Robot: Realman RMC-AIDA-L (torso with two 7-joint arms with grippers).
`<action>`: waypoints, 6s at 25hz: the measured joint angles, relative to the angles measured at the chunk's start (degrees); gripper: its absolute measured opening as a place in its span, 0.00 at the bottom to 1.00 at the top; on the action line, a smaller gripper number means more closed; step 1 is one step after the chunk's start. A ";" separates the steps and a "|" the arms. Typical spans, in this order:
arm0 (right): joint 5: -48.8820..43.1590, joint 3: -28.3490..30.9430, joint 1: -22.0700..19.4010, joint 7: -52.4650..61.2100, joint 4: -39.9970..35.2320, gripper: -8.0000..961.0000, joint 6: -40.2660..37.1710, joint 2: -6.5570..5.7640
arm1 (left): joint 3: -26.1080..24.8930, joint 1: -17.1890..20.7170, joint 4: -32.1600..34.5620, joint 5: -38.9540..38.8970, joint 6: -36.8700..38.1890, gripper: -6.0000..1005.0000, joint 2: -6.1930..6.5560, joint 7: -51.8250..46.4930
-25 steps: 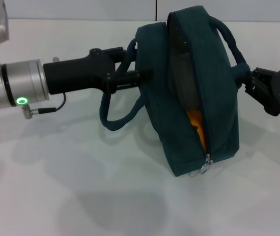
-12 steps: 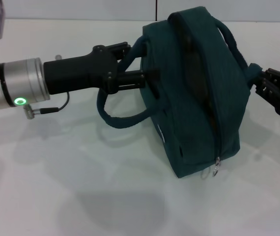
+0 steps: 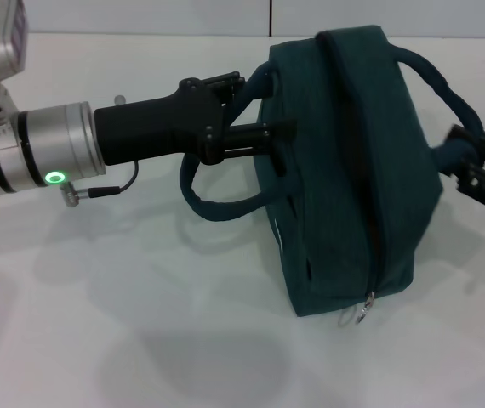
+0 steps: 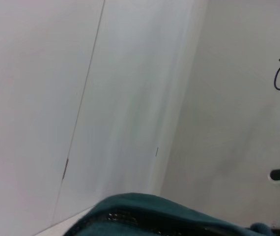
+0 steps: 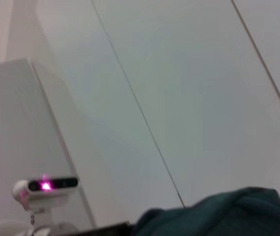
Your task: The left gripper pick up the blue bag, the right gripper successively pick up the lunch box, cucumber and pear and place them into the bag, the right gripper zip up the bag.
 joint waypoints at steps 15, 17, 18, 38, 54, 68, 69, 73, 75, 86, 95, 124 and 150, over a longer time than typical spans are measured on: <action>-1.29 0.55 -2.94 -2.78 -0.12 0.64 -5.37 -5.42 | 0.00 -0.17 1.49 -0.06 -0.13 0.77 -0.12 0.06; -3.11 0.54 -2.73 -2.44 -0.12 0.64 -5.12 -6.16 | 0.00 -0.18 1.57 -0.06 -0.13 0.77 -0.12 0.06; -4.48 0.54 -2.50 -2.16 -0.18 0.64 -4.94 -6.64 | 0.00 -0.17 1.78 -0.06 -0.13 0.77 -0.12 0.06; -17.24 9.02 -7.01 -11.50 -7.41 0.64 -17.39 -5.63 | 0.00 -0.22 2.98 -0.69 -0.13 0.77 -0.12 0.47; -39.91 6.38 2.45 -1.59 -6.85 0.63 -3.33 1.90 | -0.01 -0.53 4.39 -1.22 -0.04 0.77 -0.09 2.87; -39.64 3.92 5.44 0.22 -3.53 0.60 0.29 2.61 | 0.00 -0.41 4.39 -1.08 0.12 0.77 -0.15 3.71; -39.62 3.42 5.80 0.21 -3.25 0.59 0.36 2.66 | 0.00 -0.46 4.39 -1.06 0.14 0.77 -0.18 3.83; -39.51 0.75 7.32 0.36 -2.05 0.58 0.42 2.72 | 0.00 -0.50 4.46 -1.07 0.14 0.77 -0.21 3.86; -39.50 0.40 7.53 0.37 -1.73 0.57 0.45 2.69 | 0.00 -0.51 4.47 -1.11 0.16 0.77 -0.21 3.86; -36.22 -0.16 7.72 -0.07 -1.64 0.54 0.35 2.71 | 0.00 -0.58 4.48 -1.38 0.18 0.77 -0.20 3.84; -32.44 -5.40 7.93 0.20 -2.00 0.53 1.89 2.81 | 0.00 -0.70 4.48 -1.85 0.05 0.77 -0.20 3.84; -18.57 -8.03 4.68 -18.27 -2.47 0.02 -0.49 2.53 | -0.14 1.00 5.03 -5.99 -1.22 0.77 -0.30 7.35; -11.81 -11.00 3.24 -24.69 -0.05 0.02 0.67 2.81 | -0.07 5.04 6.75 -14.39 -5.38 0.77 0.00 12.69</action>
